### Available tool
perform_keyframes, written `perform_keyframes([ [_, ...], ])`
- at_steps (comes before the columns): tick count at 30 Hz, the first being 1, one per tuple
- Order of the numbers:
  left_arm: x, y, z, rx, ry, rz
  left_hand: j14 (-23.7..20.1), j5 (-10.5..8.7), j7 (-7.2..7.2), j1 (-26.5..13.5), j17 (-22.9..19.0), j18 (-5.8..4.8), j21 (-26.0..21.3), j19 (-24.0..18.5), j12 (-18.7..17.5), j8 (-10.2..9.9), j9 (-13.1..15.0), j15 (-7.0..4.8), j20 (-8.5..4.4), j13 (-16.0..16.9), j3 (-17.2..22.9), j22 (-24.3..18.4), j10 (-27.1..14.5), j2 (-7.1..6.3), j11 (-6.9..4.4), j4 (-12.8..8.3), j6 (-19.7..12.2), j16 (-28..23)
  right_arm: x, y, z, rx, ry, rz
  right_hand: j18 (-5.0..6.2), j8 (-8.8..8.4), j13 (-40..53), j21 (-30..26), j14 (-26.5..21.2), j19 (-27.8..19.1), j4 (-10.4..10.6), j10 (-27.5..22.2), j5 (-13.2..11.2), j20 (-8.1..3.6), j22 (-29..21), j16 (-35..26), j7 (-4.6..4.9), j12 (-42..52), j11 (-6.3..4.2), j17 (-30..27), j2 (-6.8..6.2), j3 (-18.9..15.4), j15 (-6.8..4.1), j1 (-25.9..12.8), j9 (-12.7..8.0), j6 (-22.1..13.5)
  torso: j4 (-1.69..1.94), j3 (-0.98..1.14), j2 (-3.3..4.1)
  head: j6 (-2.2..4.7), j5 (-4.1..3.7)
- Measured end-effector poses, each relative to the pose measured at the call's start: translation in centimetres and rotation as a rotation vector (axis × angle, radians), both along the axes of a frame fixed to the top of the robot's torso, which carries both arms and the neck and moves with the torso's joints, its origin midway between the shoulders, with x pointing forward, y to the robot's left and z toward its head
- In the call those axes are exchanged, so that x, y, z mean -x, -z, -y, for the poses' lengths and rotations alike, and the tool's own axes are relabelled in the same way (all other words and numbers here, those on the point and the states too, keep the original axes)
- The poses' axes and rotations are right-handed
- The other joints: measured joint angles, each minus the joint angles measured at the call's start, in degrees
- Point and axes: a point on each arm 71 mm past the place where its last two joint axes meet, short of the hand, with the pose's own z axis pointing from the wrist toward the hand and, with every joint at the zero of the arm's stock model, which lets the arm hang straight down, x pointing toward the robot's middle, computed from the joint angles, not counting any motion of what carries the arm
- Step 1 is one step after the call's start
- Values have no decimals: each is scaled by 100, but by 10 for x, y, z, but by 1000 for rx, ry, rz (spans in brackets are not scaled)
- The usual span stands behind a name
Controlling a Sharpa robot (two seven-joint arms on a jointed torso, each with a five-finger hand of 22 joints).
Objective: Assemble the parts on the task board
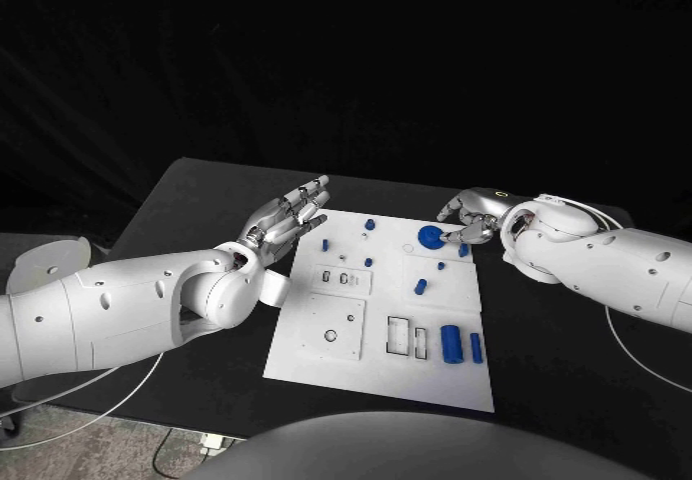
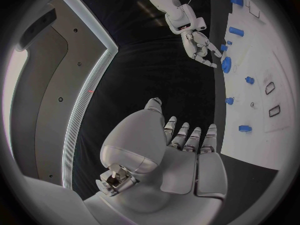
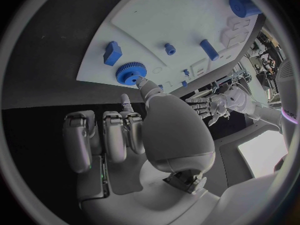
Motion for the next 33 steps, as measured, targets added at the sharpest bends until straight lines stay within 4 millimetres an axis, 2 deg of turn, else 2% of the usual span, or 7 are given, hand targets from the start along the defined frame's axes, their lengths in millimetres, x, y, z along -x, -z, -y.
perform_keyframes([
  [4, 0, 0, 0, 0, 0, 0, -20, 0, 0, 0, 0, 0, 0, 0, 0, 0, 0, 20, 0, 0, 16, 0, 0, 0, 0, -16, 0, 0, -1, 0, -2, 0, 0, 0, 0, 0, 0, 24, 0, 0, 7, 0, -17, 0, 0, 0, 21, 0, 0, 0, 22, 7, 0, -22, 0, 22, 1, 0, -1, 0, 0],
  [11, -1, 0, 0, 0, 0, -1, -20, 0, 0, 0, 0, 0, 0, 0, 0, 0, -1, 20, 0, -1, 16, -1, 11, 0, 11, -16, 0, 0, -4, 2, -5, 3, 2, 0, 0, 0, -1, 24, 0, 0, 7, 0, -191, 0, -1, 0, 44, 0, 0, -1, -8, 7, 0, -52, 13, 80, 2, 4, -3, 0, -1],
  [20, -1, 1, 1, 1, 4, -2, -20, 0, 0, 0, -1, 0, 0, 0, 0, 0, -1, 20, 0, -1, 16, 5, 21, 0, 21, -16, 0, 22, -8, 4, -10, 7, 4, -4, 1, 25, -2, 24, 0, -1, -9, 0, -223, 0, -2, 0, 46, 0, 0, -2, -8, 23, 0, -52, 46, 180, 1, 4, -2, 0, -5],
  [26, -1, 1, 2, 2, 6, -4, -21, 0, 0, 23, -1, 0, 0, 0, 0, 0, -2, 20, 0, -1, 16, 5, 21, -23, 21, -16, 0, 22, -8, 15, -13, 11, 9, -20, 1, 47, -2, 23, 0, -1, -9, -1, -477, 0, -2, 0, 53, 0, 0, -2, -31, 23, 0, -75, 94, 238, 8, 4, 1, 0, 12],
  [31, -1, 1, 1, 1, 6, -5, -20, 0, 0, 23, -1, 0, 0, 0, 0, 0, -2, 20, 0, -2, 16, 5, 21, -23, 20, -16, 0, 22, -7, 20, -16, 10, 5, -25, 1, 88, -2, 23, -1, -1, -9, -1, -503, 0, -2, 0, 30, -1, -1, -2, -31, 23, 0, -75, 125, 318, 7, 7, 5, 0, 35],
  [33, -1, 2, 1, 1, 6, -5, -21, 0, 0, 23, -1, 0, 0, 0, 0, 0, -2, 20, 0, -2, 16, 5, 21, -23, 20, -16, 0, 22, -8, 21, -18, 7, 2, -23, 1, 126, -2, 23, 0, 0, -41, -1, -414, 0, -2, 0, 19, 0, -1, -2, -31, 56, 0, -75, 162, 396, 3, 7, 5, 0, 37],
])
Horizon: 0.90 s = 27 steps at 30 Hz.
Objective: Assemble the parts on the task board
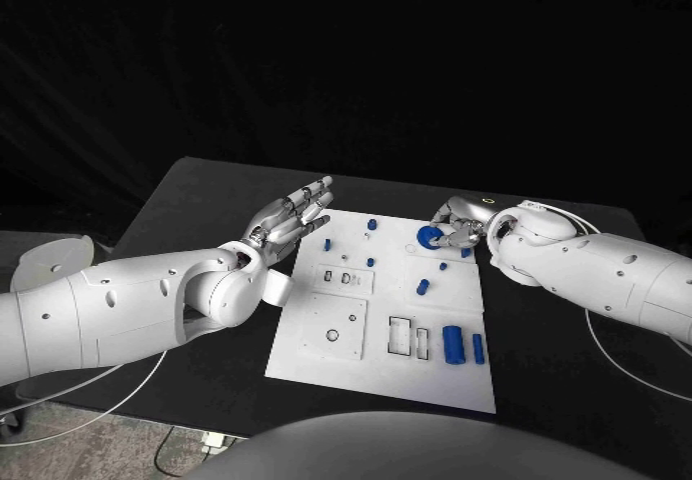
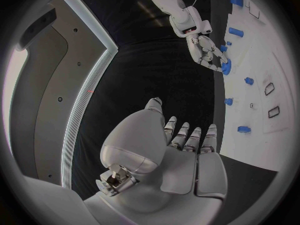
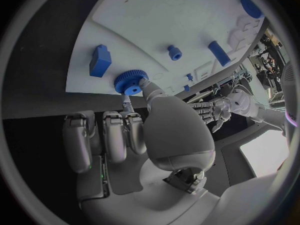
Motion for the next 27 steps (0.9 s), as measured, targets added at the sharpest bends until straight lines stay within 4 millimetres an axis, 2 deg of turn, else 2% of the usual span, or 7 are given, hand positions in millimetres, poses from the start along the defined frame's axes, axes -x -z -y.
perform_keyframes([
  [5, 0, 1, 1, 0, 2, -2, 4, 0, 0, 0, 0, 0, 0, 0, 0, 0, 0, 4, 0, 0, 0, 0, 0, 0, 0, 0, 0, 0, 0, 1, -2, -8, -7, 7, 0, 108, 0, 0, 0, 0, -71, 0, 370, 0, 0, 0, -27, 0, 0, 0, 1, 70, 0, 1, 145, 134, -6, 0, 1, 0, 3],
  [9, 0, 1, 1, 0, 3, -5, 21, 24, 0, 24, 0, 1, 0, 0, 0, 0, -1, 21, 0, 0, 0, 0, 0, 24, 0, 0, 0, 0, 0, 1, -3, -13, -11, 11, 1, 189, -1, 0, 1, 21, -182, 1, 682, -21, 0, 0, 29, 0, 1, 4, -17, 133, -1, 35, 146, 191, -9, -3, -1, 0, 5],
  [15, 0, 2, 1, -1, 4, -8, 21, 24, 32, 23, 0, 1, 0, 21, 0, 0, -1, 21, 21, -1, 29, -1, 10, 23, 10, 3, -10, 0, 1, 1, -2, -18, -14, 16, 1, 189, -1, 0, 21, 21, -239, 9, 883, -21, -1, 0, 41, 0, -7, 4, 1, 142, -21, 110, 144, 203, -9, -4, -8, 0, 8],
  [16, 0, 2, 1, -1, 4, -9, 21, 29, 43, 23, 0, 1, 0, 21, 0, 0, -1, 21, 21, -1, 32, -1, 14, 23, 27, 1, 1, 0, 1, 1, -1, -19, -15, 18, 1, 189, -1, 0, 21, 21, -239, 23, 971, -21, 1, 0, 41, 0, -21, 4, 14, 142, -21, 123, 144, 203, -10, -3, -8, 0, 8],
  [20, 0, 3, 1, -2, 5, -12, 21, 46, 43, 50, -1, 1, 21, 21, 0, 14, -1, 21, 21, -1, 32, 4, -1, 50, 42, 1, 1, 0, 3, 1, -1, -25, -22, 28, 1, 188, -1, 0, 21, 41, -357, 10, 1622, -41, 4, 0, 41, 0, -32, 4, -10, 242, -21, 148, 134, 203, -6, -3, -12, 0, 7],
  [24, 1, 4, 1, -2, 5, -14, 21, 46, 43, 53, -1, 1, 22, 21, 0, 23, -1, 21, 21, -1, 31, 4, -1, 53, 42, 1, 1, 0, 7, 0, -2, -32, -35, 34, 1, 188, -1, 31, 21, 41, -357, 10, 2032, -41, 4, 0, 41, 0, -33, 3, -61, 307, -21, 122, 134, 203, -3, -3, -14, 0, -1],
  [27, 1, 4, 0, -3, 5, -15, 21, 46, 49, 53, 5, 1, 22, 21, 1, 23, 1, 21, 21, -1, 31, 4, -1, 53, 42, 1, 8, 0, 7, -11, -8, -44, -57, 54, 1, 188, -1, 43, 21, 41, -313, 10, 2201, -41, 3, 0, 41, 0, -32, 3, -150, 366, -21, -2, 134, 203, -5, -3, -14, 0, 0],
])
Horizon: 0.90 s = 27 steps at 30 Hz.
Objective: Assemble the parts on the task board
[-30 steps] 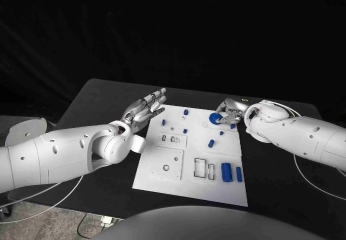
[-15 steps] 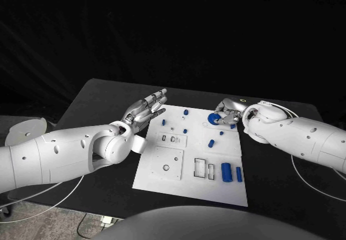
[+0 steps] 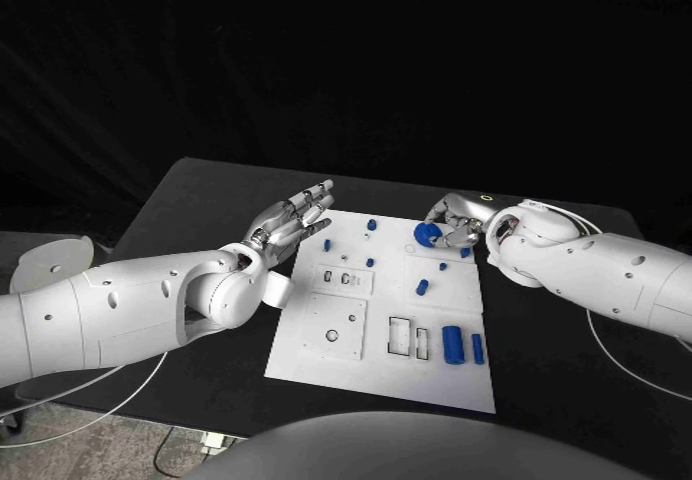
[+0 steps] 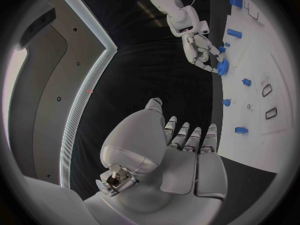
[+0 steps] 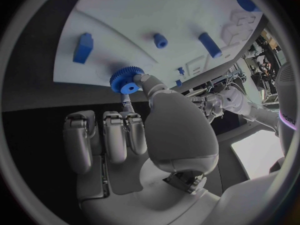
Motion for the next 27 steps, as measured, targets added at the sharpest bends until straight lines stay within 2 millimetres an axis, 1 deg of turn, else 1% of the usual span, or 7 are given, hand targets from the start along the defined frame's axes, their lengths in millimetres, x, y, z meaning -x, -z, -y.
perform_keyframes([
  [3, 0, 0, 0, -1, 0, -1, 0, 0, 14, 0, 0, 0, 0, 0, 22, 0, 4, 0, 0, 5, 0, 0, 0, 0, 0, 0, 15, 0, -2, -20, -9, -19, -26, 33, -6, 0, 0, 0, 0, 0, 41, 0, 89, 0, 0, 0, 0, 0, 0, 0, -8, 37, 0, -133, 0, 0, -1, -4, 2, 0, 3],
  [5, 0, 0, 0, -1, 0, -2, 0, 0, 15, 0, 0, 0, 0, 0, 22, 0, 4, 0, 0, 5, 0, 0, 0, 0, 0, 0, 15, 0, -3, -31, -16, -33, -44, 47, -65, 0, 0, 0, 0, 0, 96, 0, 136, 0, 0, 0, 1, 0, 0, 0, 1, 44, 0, -224, 0, 1, -1, -8, 3, 0, 4],
  [9, 0, 0, 0, 0, 1, -3, 0, 27, 14, 0, -1, 0, 0, 0, 22, 0, 3, 0, 0, 4, 31, 0, 0, 0, 0, 0, 15, 23, -2, -40, -29, -52, -68, 48, -87, 0, 0, 0, 0, 0, 109, 0, 219, 0, -1, 0, 2, 0, 0, -1, 14, 57, 0, -302, 0, 2, 0, -9, 5, 0, 18],
  [14, 0, 0, 2, 0, 4, -4, 0, 27, 14, 0, -1, 0, 0, 0, 22, 0, 3, 0, 0, 4, 31, -1, 0, 0, 0, 0, 15, 23, -3, -42, -50, -62, -97, 26, -87, 0, 0, 0, 0, 0, 192, 4, 219, 0, -1, 0, 4, 0, 32, -1, 8, 139, 0, -356, 0, 4, 6, -4, 9, 0, 30],
  [17, 0, 0, 2, 0, 4, -4, 0, 27, 14, 0, -1, 0, 0, 0, 22, 0, 3, 0, 0, 4, 31, -1, 0, 0, 0, 0, 15, 23, -4, -40, -64, -58, -111, 11, -87, 0, -1, 0, 0, 0, 226, -1, 98, 0, -1, 0, 4, 0, 44, -1, -17, 173, 0, -393, 0, 4, 7, -1, 10, 0, 31],
  [20, 0, 0, 3, 0, 6, -5, 0, 27, 14, 0, -1, 0, 0, 0, 22, 0, 3, 0, 0, 4, 31, -1, 0, 0, 0, 0, 14, 23, -7, -38, -72, -48, -116, -1, -87, 0, -1, 0, 0, 0, 244, -1, 4, 0, -1, 0, 5, 0, 44, -1, -24, 212, 1, -400, 0, 5, 7, -1, 10, 0, 30],
  [27, 0, 1, 6, 1, 10, -5, 0, 27, 14, 0, -1, 1, 0, 0, 22, 0, 2, 0, 0, 3, 31, -1, 0, 0, -1, 0, 14, 23, -13, -33, -86, -20, -121, -5, -87, 0, -1, 0, 0, 0, 242, -1, -7, 0, -2, 0, 5, 0, 44, -2, -24, 225, 1, -400, 0, 5, 1, 1, 9, 0, 12],
])
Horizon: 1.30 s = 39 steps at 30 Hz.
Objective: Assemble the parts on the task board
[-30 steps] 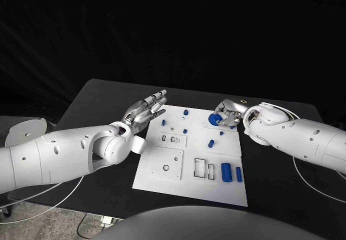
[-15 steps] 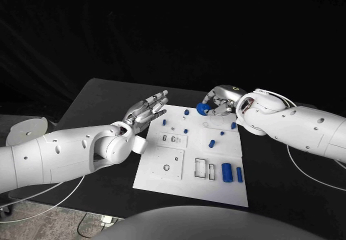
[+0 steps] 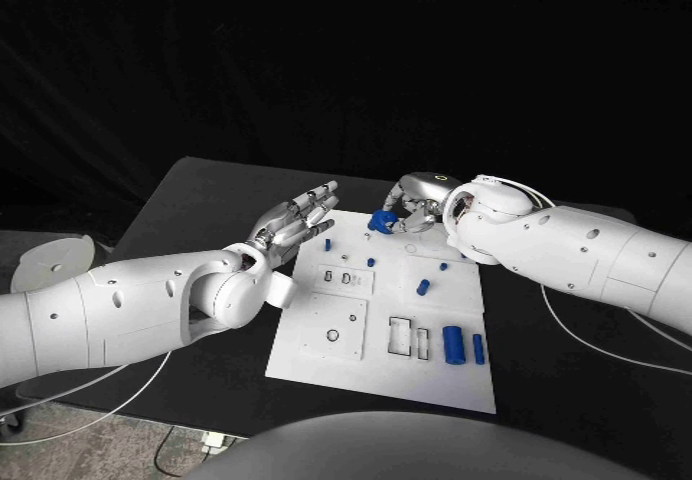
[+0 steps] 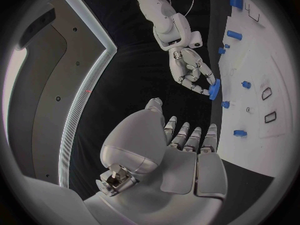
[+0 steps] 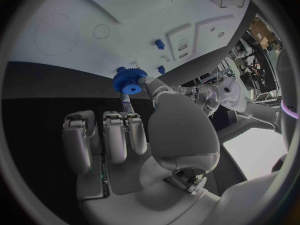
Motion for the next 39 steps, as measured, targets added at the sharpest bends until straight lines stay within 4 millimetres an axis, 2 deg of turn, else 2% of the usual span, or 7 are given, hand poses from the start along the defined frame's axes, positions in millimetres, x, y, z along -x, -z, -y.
perform_keyframes([
  [28, -3, 2, 3, -2, -1, -3, 21, 0, 0, 23, 4, -1, 0, 0, 44, 0, -1, 21, 0, 5, 0, 4, 21, -23, 20, 0, 0, 0, 2, 26, -30, 44, -30, -8, 1, 7, 4, -21, 0, -22, -74, 0, -253, 22, -2, 0, -73, 0, -1, 3, -43, 130, 0, -41, 16, -150, -5, -1, 3, 0, 44],
  [29, -3, 2, 3, -2, -1, -3, 21, 0, 0, 23, 4, 0, 0, 0, 44, 0, -2, 21, 0, 7, 0, 4, 21, -23, 21, 0, 0, 0, 2, 26, -30, 44, -31, -8, 0, -28, 5, -21, 0, -22, -72, 0, -276, 22, -2, 0, -91, 0, -1, 3, -43, 135, 0, -41, 248, -174, -5, -1, 3, 0, 46],
  [32, -3, 2, 3, -1, -1, -4, 21, 0, 0, 23, 4, -1, 0, 0, 44, 0, -1, 21, 0, 9, 0, 3, 21, -23, 20, 0, 0, 0, 3, 27, -33, 43, -35, -9, 0, -60, 4, -21, 0, -22, -71, 0, -300, 22, -2, 0, -110, 0, -1, 3, -43, 136, 0, -41, 304, -224, -5, -1, 1, 0, 48],
  [34, -3, 2, 4, -1, -1, -5, 21, 0, -1, 23, 4, -1, 0, 0, 44, 0, -2, 21, 0, 9, 0, 3, 21, -23, 21, 0, 0, 0, 4, 28, -34, 43, -38, -10, 0, -101, 4, -21, 0, -22, -79, 0, -348, 22, -2, 0, -119, 0, -1, 3, -43, 145, 0, -41, 522, -289, -5, -2, 1, 0, 50],
  [35, -4, 2, 4, -1, -1, -5, 21, 0, -1, 23, 4, -1, 0, 0, 44, 0, -2, 21, 0, 9, 0, 3, 21, -23, 20, 0, 0, 0, 4, 28, -35, 43, -39, -10, 1, -105, 4, -21, 0, -22, -83, -7, -362, 22, -2, 0, -132, 0, -11, 3, -43, 154, 0, -41, 522, -302, -5, -2, 1, 0, 52],
  [37, -4, 3, 4, -1, -1, -5, 21, 0, -1, 23, 4, 0, 0, 0, 44, 0, -2, 21, 0, 9, 0, 3, 21, -23, 20, 0, 0, 0, 4, 28, -36, 42, -41, -10, 1, -158, 4, -21, 0, -22, -79, 12, -377, 22, -2, 0, -153, 0, -53, 3, -43, 158, 0, -41, 851, -375, -5, 0, 1, 0, 56],
  [39, -4, 3, 4, 0, 0, -6, 21, 0, -1, 23, 4, 0, 0, 0, 44, 0, -2, 21, 0, 9, 0, 3, 21, -23, 20, 0, 0, 0, 4, 28, -38, 41, -45, -10, 1, -161, 4, -21, 0, -22, -79, 12, -389, 22, -2, 0, -153, 0, -53, 2, -43, 158, 0, -41, 854, -375, -5, 2, 0, 0, 57],
])
